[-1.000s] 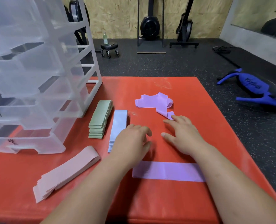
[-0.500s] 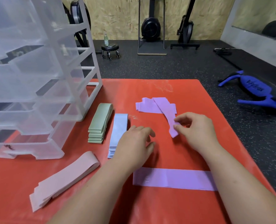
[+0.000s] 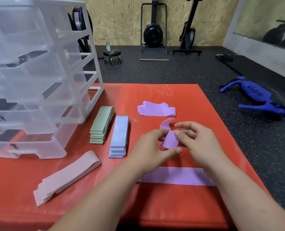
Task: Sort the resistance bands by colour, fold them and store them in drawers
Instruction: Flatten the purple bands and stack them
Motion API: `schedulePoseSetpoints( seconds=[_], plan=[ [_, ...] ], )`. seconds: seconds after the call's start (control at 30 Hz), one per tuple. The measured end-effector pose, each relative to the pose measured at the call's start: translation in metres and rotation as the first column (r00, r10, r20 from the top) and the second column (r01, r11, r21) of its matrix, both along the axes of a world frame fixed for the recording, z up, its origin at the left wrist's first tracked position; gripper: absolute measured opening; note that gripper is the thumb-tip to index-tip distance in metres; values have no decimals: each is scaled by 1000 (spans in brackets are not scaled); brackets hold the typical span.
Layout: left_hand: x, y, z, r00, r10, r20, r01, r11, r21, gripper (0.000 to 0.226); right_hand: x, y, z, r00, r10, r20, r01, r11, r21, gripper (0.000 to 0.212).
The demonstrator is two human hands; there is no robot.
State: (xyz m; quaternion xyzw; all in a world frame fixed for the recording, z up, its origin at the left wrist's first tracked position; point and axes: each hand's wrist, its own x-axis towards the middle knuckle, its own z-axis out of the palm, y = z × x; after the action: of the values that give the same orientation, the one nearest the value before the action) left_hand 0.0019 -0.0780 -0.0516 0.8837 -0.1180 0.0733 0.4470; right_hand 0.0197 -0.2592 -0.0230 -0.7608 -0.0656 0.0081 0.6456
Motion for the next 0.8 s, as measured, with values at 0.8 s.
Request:
schedulePoseSetpoints(
  seconds=[0.8],
  plan=[
    [21, 28, 4, 942, 56, -330, -239, 804, -545, 14, 38, 15, -17, 984, 132, 115, -93, 951, -296, 12]
  ],
)
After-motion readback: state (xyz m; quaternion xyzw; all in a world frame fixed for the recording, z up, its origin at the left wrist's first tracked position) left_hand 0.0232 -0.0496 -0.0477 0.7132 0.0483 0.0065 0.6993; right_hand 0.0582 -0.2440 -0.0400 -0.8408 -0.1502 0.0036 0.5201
